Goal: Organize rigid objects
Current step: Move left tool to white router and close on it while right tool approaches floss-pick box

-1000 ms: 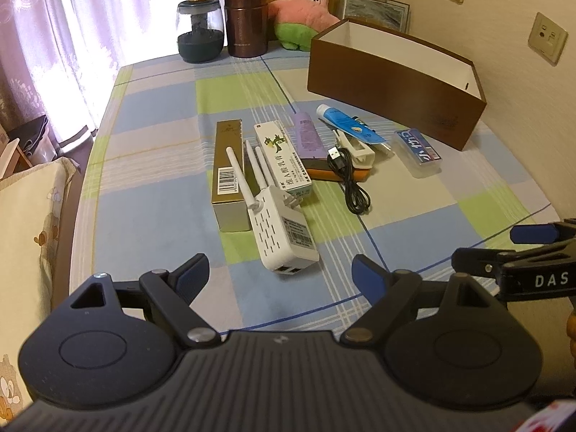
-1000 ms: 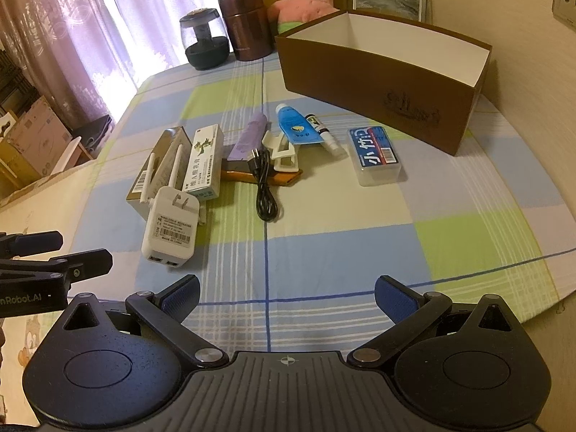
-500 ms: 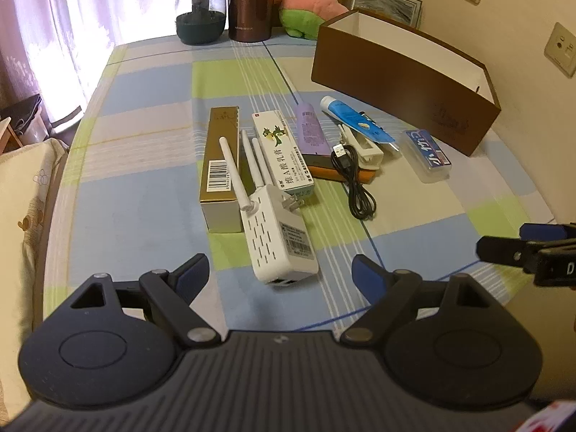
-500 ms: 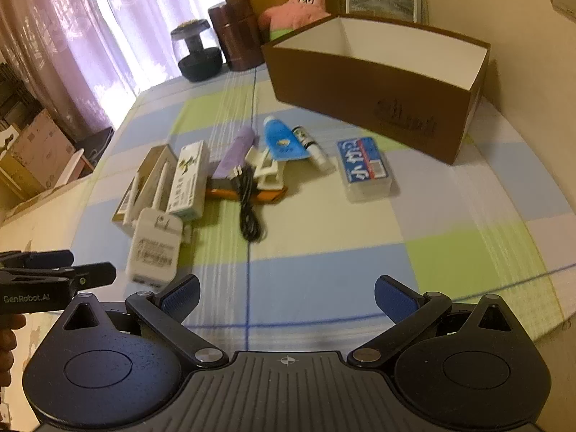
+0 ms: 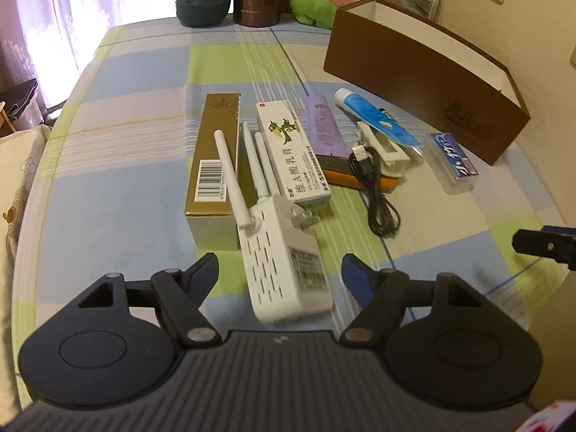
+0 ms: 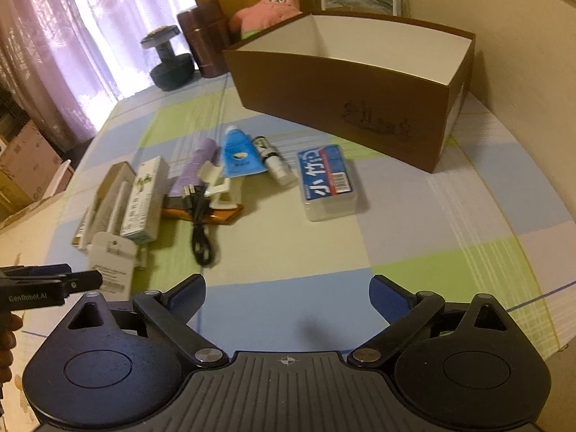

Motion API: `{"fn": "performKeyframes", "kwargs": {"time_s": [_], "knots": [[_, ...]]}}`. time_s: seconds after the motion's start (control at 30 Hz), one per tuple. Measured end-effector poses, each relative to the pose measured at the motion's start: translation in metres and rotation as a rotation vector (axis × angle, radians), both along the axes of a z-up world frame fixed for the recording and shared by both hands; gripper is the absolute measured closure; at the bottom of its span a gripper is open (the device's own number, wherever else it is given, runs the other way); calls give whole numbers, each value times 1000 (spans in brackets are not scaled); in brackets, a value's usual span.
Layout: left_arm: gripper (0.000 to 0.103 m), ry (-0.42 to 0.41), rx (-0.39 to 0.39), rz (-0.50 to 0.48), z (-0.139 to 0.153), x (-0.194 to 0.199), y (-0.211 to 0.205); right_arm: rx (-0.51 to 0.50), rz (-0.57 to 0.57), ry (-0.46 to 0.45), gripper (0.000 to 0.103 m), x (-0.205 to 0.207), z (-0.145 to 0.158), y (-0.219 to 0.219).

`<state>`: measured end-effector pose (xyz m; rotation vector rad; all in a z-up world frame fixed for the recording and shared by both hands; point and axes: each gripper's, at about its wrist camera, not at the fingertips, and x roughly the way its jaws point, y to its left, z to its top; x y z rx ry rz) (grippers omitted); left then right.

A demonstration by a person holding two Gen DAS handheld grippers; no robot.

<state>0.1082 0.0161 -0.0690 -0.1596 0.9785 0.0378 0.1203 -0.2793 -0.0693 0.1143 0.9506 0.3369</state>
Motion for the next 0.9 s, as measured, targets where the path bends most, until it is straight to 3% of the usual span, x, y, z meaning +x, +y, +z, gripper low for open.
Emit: {"fn": "performKeyframes", "kwargs": {"time_s": [0.17, 0.33, 0.47, 0.7, 0.9], "knots": [[38, 25, -1, 19, -13, 16, 3, -16, -7, 18, 8, 13, -9, -9], [57, 46, -13, 33, -20, 26, 3, -16, -11, 41, 8, 24, -15, -15], [60, 48, 25, 40, -16, 26, -6, -16, -5, 55, 8, 32, -19, -18], [61, 75, 218, 6, -12, 26, -42, -10, 29, 74, 8, 40, -24, -17], [57, 110, 166, 36, -15, 42, -33, -11, 63, 86, 8, 46, -29, -15]]}}
